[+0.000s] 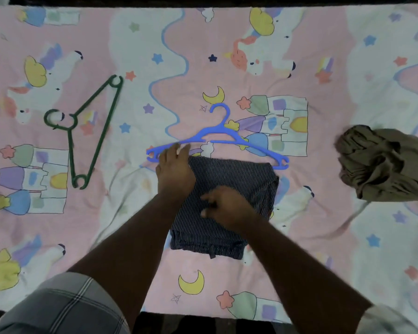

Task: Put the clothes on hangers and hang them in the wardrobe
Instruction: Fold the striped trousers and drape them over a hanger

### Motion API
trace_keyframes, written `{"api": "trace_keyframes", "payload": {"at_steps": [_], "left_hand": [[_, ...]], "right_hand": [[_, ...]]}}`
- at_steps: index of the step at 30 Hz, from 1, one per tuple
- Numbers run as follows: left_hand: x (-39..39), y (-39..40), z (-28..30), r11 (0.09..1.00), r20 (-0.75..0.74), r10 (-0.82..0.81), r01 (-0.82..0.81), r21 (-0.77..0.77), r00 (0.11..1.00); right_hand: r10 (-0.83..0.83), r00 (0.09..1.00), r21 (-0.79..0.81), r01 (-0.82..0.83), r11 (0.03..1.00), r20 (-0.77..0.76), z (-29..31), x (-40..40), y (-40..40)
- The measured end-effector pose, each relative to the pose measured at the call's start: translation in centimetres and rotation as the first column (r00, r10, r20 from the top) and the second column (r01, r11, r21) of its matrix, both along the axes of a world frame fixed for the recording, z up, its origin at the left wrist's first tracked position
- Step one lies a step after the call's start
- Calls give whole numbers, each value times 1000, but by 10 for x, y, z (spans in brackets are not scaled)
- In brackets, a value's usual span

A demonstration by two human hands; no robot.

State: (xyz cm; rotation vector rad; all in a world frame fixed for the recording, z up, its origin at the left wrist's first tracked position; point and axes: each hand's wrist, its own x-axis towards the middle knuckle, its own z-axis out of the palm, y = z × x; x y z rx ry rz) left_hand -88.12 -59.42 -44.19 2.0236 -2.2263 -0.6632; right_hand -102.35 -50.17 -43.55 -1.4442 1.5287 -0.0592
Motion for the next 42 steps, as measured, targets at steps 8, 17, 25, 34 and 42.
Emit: {"api": "trace_keyframes", "payload": {"at_steps": [8, 17, 25, 34, 42], "left_hand": [[8, 42, -2, 985, 23, 87, -89, 150, 996], [43, 97, -4, 798, -178, 545, -441, 410, 820], [64, 125, -2, 779, -179, 564, -448, 438, 806], [61, 95, 7, 863, -123, 487, -455, 221, 864], [43, 7, -9, 616, -252, 775, -601, 510, 580]], "right_hand": [[143, 973, -130, -168, 977, -179, -17, 32, 45], [108, 919, -127, -168, 978, -380, -12, 8, 73], [2, 938, -371, -140, 918, -348, -14, 1, 115], [-483, 873, -233, 456, 859, -74, -1, -23, 73], [-809, 554, -200, 785, 586, -196, -14, -105, -12]]}}
